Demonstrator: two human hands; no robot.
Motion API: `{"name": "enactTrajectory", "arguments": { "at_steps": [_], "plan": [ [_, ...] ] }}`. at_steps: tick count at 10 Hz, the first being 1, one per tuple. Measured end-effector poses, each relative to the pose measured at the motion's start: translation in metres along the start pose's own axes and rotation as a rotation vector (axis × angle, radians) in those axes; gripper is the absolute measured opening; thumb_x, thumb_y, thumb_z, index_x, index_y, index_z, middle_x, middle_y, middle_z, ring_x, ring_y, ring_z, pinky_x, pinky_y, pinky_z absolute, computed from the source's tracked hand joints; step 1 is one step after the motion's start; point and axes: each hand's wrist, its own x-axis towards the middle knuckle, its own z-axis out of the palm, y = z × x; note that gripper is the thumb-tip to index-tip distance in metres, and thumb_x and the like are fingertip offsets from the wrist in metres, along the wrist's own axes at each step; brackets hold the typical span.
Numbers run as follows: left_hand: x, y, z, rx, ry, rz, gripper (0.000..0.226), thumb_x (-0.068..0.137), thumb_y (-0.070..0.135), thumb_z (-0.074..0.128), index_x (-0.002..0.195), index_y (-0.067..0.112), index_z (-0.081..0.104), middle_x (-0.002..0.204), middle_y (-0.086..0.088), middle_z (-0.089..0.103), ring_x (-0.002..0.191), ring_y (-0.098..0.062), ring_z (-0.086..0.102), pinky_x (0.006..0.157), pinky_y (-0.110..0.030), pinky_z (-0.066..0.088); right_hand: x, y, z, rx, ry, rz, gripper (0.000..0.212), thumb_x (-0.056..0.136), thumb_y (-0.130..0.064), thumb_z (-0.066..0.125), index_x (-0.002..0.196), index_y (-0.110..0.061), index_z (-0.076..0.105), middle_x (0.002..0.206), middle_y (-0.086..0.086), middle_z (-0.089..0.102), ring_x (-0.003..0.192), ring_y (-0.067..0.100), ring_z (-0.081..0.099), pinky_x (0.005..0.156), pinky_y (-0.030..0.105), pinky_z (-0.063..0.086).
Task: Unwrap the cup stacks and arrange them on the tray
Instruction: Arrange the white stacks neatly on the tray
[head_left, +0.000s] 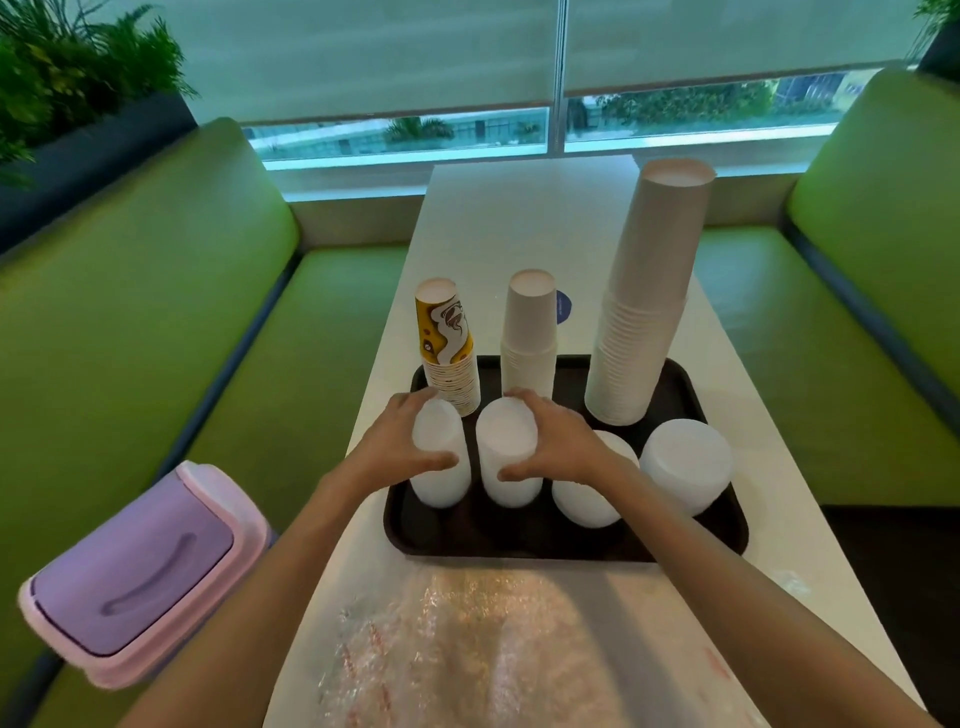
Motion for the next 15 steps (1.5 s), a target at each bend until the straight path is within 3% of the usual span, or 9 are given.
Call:
{"name": "enactTrajectory", "arguments": {
  "at_steps": [5, 8, 15],
  "plan": [
    [-0.019, 0.001, -0.003, 0.067, -0.161, -0.005, 0.090, 0.075, 0.030, 0.079, 0.146, 0.029, 0.024, 0.145, -0.004, 0.031, 0.131, -0.023, 0.035, 0.107, -0.036, 0.035, -0.014, 0.002, 0.016, 0.004, -0.067, 0.002, 0.099, 0.065, -0.048, 0.083, 0.145, -0.032, 0.026, 0.141, 0.001, 0.047, 0.129, 0.026, 0.041, 0.110, 0.047, 0.035],
    [-0.029, 0.001, 0.001, 0.053, -0.172, 0.003, 0.090, 0.074, 0.028, 0.080, 0.146, 0.030, 0.025, 0.143, -0.003, 0.032, 0.129, -0.021, 0.036, 0.106, -0.033, 0.035, -0.026, -0.007, 0.018, -0.032, -0.069, -0.029, 0.094, 0.071, -0.046, 0.080, 0.145, -0.030, 0.024, 0.142, 0.001, 0.045, 0.130, 0.024, 0.039, 0.112, 0.042, 0.026],
    [-0.032, 0.003, 0.001, 0.043, -0.167, -0.015, 0.090, 0.075, 0.027, 0.079, 0.146, 0.030, 0.024, 0.142, -0.006, 0.033, 0.129, -0.024, 0.037, 0.107, -0.037, 0.037, -0.028, -0.008, 0.022, -0.013, -0.070, -0.029, 0.099, 0.072, -0.045, 0.080, 0.148, -0.029, 0.019, 0.147, 0.001, 0.040, 0.134, 0.024, 0.036, 0.114, 0.043, 0.022]
  ]
}}
